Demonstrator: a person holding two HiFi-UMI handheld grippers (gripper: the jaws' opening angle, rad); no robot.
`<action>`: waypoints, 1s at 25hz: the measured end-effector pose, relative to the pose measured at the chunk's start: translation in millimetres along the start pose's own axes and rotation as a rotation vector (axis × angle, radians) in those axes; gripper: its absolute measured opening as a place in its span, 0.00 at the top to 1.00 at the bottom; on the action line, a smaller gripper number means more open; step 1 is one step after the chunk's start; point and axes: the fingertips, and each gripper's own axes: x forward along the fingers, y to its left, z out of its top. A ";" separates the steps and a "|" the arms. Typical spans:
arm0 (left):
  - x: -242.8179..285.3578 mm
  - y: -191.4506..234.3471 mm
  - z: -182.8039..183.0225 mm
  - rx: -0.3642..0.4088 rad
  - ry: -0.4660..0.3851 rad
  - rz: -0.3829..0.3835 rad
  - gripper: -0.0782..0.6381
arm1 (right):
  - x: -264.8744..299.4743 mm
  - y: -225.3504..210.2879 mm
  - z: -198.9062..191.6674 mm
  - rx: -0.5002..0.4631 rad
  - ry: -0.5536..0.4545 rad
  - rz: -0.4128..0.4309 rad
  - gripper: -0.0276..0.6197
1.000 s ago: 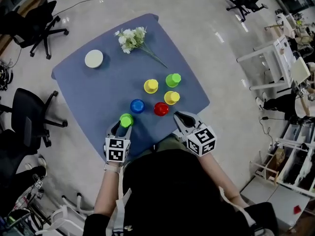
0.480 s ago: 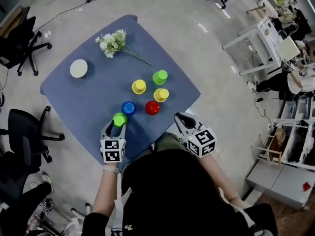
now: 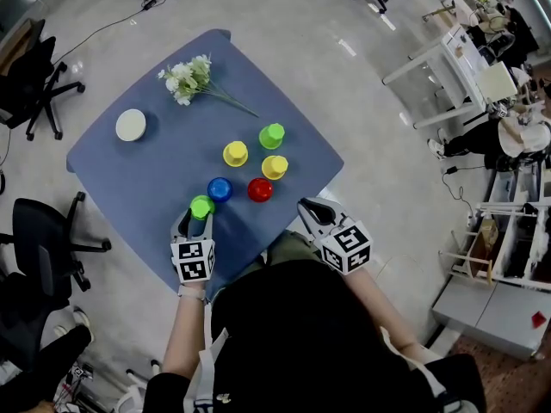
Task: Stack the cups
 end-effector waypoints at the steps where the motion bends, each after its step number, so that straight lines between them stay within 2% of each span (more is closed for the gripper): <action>1: 0.5 0.6 0.0 -0.003 0.003 0.001 0.61 | 1.4 1.0 0.0 -0.005 0.003 0.007 0.90; 6: -10.4 -0.3 -1.9 -0.035 0.003 0.020 0.53 | 8.2 5.2 -3.3 -0.037 0.023 0.044 0.90; 9: -22.2 0.0 -6.0 -0.046 0.001 0.036 0.53 | 18.6 8.2 -8.3 -0.049 0.040 0.071 0.89; 13: -37.8 -1.0 -8.9 -0.076 -0.009 0.077 0.53 | 33.0 9.2 -13.9 -0.096 0.077 0.105 0.75; 20: -70.3 0.7 -12.9 -0.132 -0.032 0.133 0.53 | 67.5 16.4 -25.5 -0.188 0.136 0.159 0.67; 25: -95.0 -6.9 -17.5 -0.176 -0.054 0.182 0.58 | 86.9 17.6 -34.7 -0.245 0.170 0.185 0.61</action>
